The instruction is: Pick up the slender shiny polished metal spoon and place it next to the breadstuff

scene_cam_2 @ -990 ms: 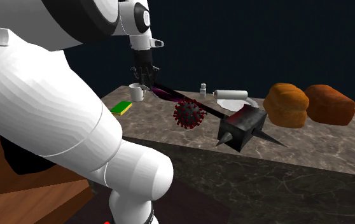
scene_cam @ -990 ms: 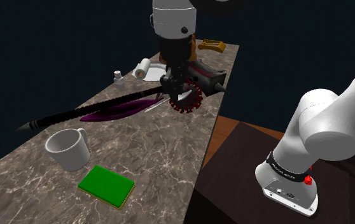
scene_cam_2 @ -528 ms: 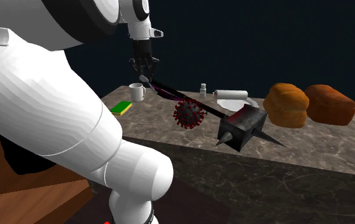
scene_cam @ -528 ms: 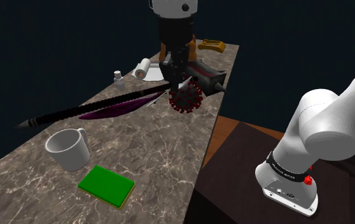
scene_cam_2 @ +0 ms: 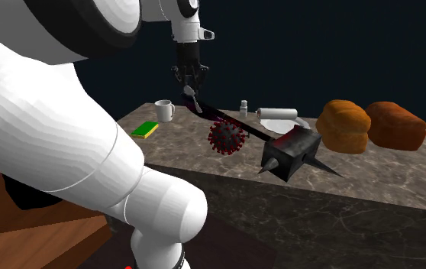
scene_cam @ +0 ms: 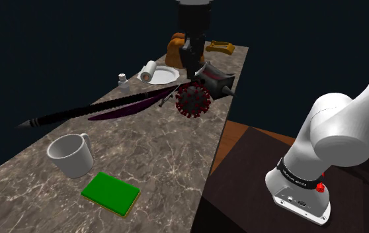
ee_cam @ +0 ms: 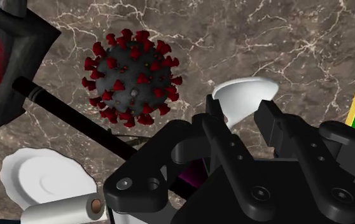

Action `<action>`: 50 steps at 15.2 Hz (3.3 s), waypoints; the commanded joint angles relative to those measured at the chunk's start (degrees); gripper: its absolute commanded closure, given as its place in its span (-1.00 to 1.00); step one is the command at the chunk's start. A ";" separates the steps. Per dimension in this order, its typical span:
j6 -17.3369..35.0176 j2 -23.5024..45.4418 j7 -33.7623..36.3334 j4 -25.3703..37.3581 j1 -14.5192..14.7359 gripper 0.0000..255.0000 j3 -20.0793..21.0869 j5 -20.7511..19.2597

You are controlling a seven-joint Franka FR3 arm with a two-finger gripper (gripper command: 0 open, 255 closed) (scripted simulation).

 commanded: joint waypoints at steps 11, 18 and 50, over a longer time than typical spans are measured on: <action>1.80 3.81 -16.28 2.18 -6.29 1.00 -11.86 -5.86; 2.72 9.57 -25.46 7.51 -9.74 1.00 -18.21 -8.02; -7.39 59.96 -58.50 68.18 -31.40 1.00 -32.45 3.91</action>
